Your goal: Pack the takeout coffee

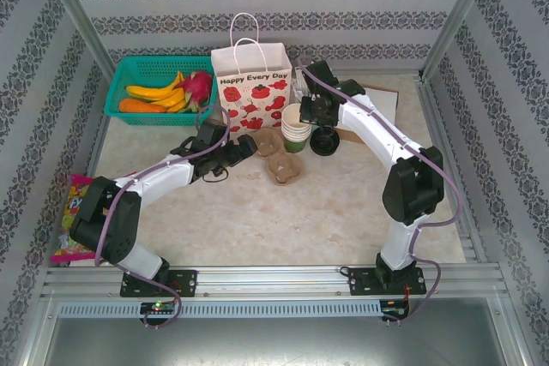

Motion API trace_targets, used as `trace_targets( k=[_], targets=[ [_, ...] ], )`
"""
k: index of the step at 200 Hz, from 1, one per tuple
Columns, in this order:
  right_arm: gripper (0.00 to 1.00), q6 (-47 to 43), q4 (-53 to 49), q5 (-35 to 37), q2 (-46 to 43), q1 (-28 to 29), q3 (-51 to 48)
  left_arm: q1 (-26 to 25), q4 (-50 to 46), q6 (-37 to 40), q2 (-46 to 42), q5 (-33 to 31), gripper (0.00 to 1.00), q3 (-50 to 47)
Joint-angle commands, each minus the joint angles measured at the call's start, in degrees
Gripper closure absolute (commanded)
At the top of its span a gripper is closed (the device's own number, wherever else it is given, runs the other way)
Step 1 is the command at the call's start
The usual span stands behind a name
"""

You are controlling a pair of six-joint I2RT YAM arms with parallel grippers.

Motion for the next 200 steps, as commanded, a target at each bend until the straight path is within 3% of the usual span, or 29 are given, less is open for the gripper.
trace_targets(
  k=[1, 27, 75, 127, 148, 165, 182, 200],
  targets=[
    [0.93, -1.35, -1.45, 2.18, -0.62, 0.91, 2.06, -0.99, -2.20, 2.58, -0.77, 0.11, 0.01, 1.82],
    [1.00, -2.23, -2.31, 2.07, -1.75, 0.83, 2.51, -1.03, -4.12, 3.57, -0.77, -0.59, 0.00, 3.06],
    [1.00, -3.08, -0.37, -4.43, -3.89, -0.01, 2.18, -1.14, -6.48, 5.71, -1.66, -1.39, 0.01, 4.92],
    [1.00, -2.50, 4.11, -4.79, -5.50, -0.34, -0.29, -1.10, -5.90, 10.05, -0.97, 0.24, 0.00, 6.91],
    [1.00, -4.25, -3.62, -2.11, -2.39, -0.15, 5.64, -1.54, -2.19, 14.49, 0.02, 4.08, 0.00, 7.62],
    [1.00, -2.34, 6.60, -7.05, -6.41, -1.37, -1.43, -2.65, 2.23, 20.26, 0.51, 5.43, 0.00, 7.57],
    [1.00, -4.81, -2.99, -3.31, -2.90, -0.84, 5.37, -3.51, 5.30, 27.19, 1.23, 6.67, 0.01, 8.15],
    [1.00, -3.70, 1.39, -6.56, -5.10, -1.38, 2.56, -3.51, 5.80, 30.45, 2.19, 8.03, 0.01, 9.62]
  ],
)
